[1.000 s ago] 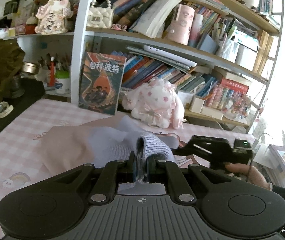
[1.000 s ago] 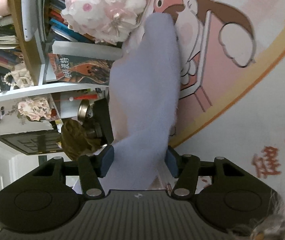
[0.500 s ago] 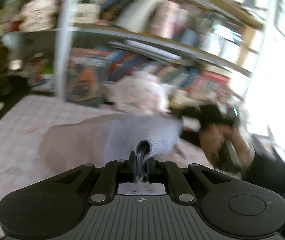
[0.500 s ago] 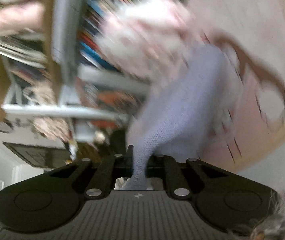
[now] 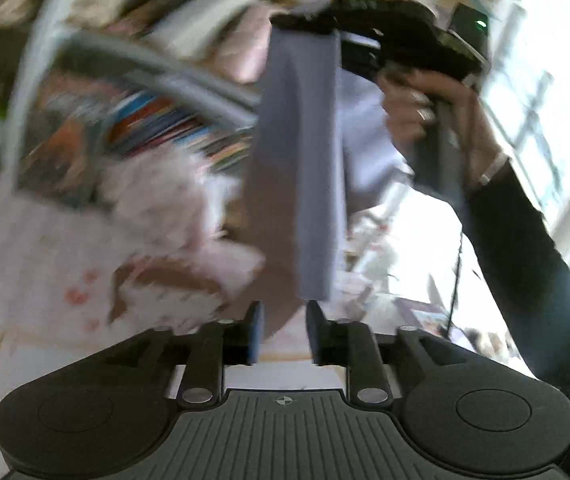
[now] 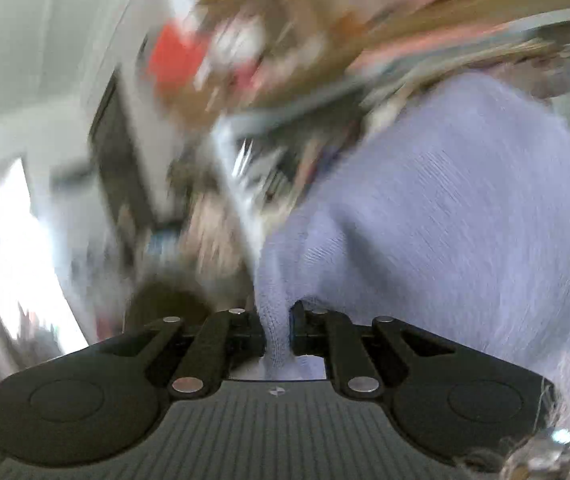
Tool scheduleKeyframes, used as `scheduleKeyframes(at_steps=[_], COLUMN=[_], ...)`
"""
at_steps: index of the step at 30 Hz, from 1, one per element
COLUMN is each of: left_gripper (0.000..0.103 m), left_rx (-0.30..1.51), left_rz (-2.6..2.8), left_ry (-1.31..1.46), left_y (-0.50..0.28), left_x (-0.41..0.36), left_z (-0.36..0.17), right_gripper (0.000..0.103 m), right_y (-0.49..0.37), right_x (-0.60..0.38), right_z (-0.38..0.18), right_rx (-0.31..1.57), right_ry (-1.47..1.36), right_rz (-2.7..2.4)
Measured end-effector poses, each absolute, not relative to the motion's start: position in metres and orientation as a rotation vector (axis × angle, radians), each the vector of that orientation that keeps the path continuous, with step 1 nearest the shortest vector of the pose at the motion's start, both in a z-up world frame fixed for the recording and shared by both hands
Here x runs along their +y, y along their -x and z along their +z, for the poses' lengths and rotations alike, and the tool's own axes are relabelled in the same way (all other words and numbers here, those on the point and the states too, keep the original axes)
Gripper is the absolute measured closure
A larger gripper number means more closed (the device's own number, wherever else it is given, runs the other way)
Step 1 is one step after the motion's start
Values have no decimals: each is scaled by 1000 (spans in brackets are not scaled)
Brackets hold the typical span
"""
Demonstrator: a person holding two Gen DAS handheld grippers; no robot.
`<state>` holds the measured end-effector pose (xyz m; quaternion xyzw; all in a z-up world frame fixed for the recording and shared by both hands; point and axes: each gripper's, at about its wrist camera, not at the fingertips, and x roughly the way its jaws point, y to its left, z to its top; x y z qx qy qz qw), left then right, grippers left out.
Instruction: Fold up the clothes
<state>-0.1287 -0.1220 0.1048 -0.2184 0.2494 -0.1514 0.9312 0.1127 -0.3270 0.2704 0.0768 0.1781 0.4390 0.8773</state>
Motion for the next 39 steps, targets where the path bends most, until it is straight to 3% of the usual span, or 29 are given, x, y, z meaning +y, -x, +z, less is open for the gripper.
scheduleKeyframes(at_steps=[7, 10, 13, 18, 22, 28, 39], left_gripper=[76, 76, 76, 70, 64, 54, 50], left_rx=[563, 565, 575, 604, 633, 688, 712], left_rz=[-154, -111, -86, -95, -123, -138, -135], left_ry=[596, 595, 583, 538, 509, 445, 325], left_y=[144, 149, 148, 129, 103, 69, 36], left_x=[-82, -77, -76, -78, -85, -109, -137], left_z=[81, 80, 79, 77, 71, 56, 54], right_gripper=[94, 95, 91, 63, 55, 52, 52], right_y=[-115, -118, -124, -102, -92, -76, -93], right_x=[-204, -178, -174, -218, -268, -346, -387], right_z=[84, 24, 18, 45, 64, 53, 7], right_rx=[889, 999, 1018, 952, 887, 832, 904], right_ry=[167, 195, 100, 37, -3, 114, 107], right_rz=[973, 939, 948, 1041, 1047, 791, 508])
